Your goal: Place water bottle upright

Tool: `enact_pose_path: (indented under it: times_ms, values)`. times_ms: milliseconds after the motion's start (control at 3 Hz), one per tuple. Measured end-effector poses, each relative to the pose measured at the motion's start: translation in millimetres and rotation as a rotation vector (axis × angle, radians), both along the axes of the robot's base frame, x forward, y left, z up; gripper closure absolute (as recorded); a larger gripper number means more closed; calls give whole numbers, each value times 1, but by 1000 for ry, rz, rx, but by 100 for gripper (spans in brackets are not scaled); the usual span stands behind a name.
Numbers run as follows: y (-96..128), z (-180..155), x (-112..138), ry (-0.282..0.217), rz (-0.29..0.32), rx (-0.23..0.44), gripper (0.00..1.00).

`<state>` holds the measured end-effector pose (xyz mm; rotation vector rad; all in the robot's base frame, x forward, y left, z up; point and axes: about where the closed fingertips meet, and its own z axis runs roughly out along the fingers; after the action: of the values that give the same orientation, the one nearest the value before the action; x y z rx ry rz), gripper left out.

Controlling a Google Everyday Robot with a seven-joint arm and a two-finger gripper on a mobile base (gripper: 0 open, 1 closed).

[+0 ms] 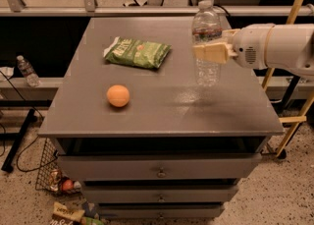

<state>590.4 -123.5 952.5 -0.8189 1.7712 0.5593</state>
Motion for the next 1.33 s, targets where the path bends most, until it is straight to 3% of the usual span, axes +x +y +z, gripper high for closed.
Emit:
enact_pose_path:
  times_ms: [333, 667, 1000, 1333]
  values:
    - [7, -8, -1, -119, 29, 7, 100]
    - [15, -5, -2, -184, 62, -30, 100]
    - [9, -16, 1, -204, 36, 2, 100]
    - [4, -24, 6, -256, 23, 67, 100]
